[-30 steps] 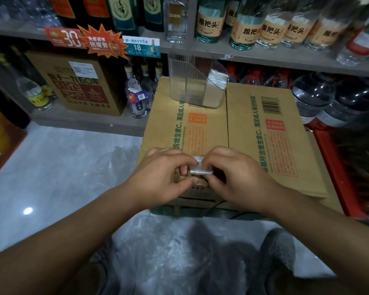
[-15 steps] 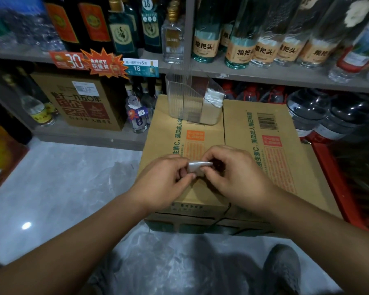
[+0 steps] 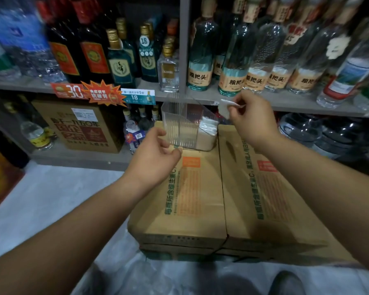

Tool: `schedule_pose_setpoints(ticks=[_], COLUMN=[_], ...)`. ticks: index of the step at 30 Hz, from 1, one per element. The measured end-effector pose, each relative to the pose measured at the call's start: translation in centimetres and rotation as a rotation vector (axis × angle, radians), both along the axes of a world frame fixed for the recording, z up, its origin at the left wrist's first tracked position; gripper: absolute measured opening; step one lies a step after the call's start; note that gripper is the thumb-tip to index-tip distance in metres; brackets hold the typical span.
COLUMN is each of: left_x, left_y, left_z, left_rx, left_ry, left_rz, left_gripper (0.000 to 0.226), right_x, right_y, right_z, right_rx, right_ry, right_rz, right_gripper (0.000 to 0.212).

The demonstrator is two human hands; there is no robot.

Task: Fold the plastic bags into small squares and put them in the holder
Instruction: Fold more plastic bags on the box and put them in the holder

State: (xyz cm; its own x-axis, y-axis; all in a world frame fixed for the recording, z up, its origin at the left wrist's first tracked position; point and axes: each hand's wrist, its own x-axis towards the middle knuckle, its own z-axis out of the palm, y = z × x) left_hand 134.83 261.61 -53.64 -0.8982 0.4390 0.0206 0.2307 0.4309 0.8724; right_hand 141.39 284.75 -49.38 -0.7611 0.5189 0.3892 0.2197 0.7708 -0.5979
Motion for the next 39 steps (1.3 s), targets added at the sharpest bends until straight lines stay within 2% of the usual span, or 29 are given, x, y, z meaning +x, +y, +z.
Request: schedule_pose_setpoints(ticks=[2, 5, 7, 10, 12, 16, 18, 24, 27, 30, 34, 36, 39], left_x=[-1.4, -3.5, -4.2, -5.2, -5.7, -5.8, -5.7, -5.9, -5.9, -5.8, -5.8, -5.8, -5.7], left_y=[0.8, 1.8, 2.5, 3.3, 3.8, 4.4, 4.5, 4.2, 4.3, 4.3, 4.2, 4.2, 4.2], left_z=[0.0, -0.1, -0.3, -0.4, -0.4, -0.7, -0.8, -1.2, -1.2, -1.1, -1.1, -1.1, -1.0], left_rx=[-0.067, -0.069, -0.071, 0.029, 0.08, 0.125, 0.143, 0.139, 0.145, 0.135, 0.127, 0.136, 0.151], left_ry=[0.061, 0.126, 0.124, 0.041, 0.026, 0.006, -0.012, -0.013, -0.016, -0.015, -0.021, -0.014, -0.016], left_rz=[0.015, 0.06, 0.085, 0.067, 0.044, -0.003, 0.008, 0.019, 0.018, 0.014, 0.012, 0.012, 0.01], left_gripper=[0.069, 0.094, 0.1, 0.106, 0.098, 0.052, 0.045, 0.036, 0.035, 0.032, 0.029, 0.034, 0.041], right_x=[-1.6, -3.1, -3.7, -4.1, -3.9, -3.1, -2.9, -3.5, -4.5, -5.2, -5.1, -4.6, -3.9], right_y=[1.0, 1.8, 1.9, 1.9, 2.0, 2.3, 2.2, 1.2, 1.0, 1.1, 1.5, 1.5, 1.5], right_z=[-0.6, -2.0, -3.0, -4.1, -4.7, -5.3, -5.5, -4.9, -4.0, -3.5, -2.5, -2.1, -2.3], right_rx=[0.03, 0.115, 0.17, 0.276, 0.352, 0.451, 0.467, 0.277, 0.171, 0.076, -0.031, -0.029, 0.169], right_ry=[-0.004, -0.002, 0.022, 0.02, -0.002, -0.004, -0.017, -0.127, -0.211, -0.316, -0.386, -0.358, -0.319], right_rz=[0.024, 0.059, 0.098, 0.164, 0.183, 0.212, 0.23, 0.083, 0.094, 0.107, 0.196, 0.243, 0.254], right_gripper=[0.003, 0.003, 0.005, 0.008, 0.011, 0.01, 0.011, 0.011, 0.003, 0.01, 0.004, 0.011, 0.019])
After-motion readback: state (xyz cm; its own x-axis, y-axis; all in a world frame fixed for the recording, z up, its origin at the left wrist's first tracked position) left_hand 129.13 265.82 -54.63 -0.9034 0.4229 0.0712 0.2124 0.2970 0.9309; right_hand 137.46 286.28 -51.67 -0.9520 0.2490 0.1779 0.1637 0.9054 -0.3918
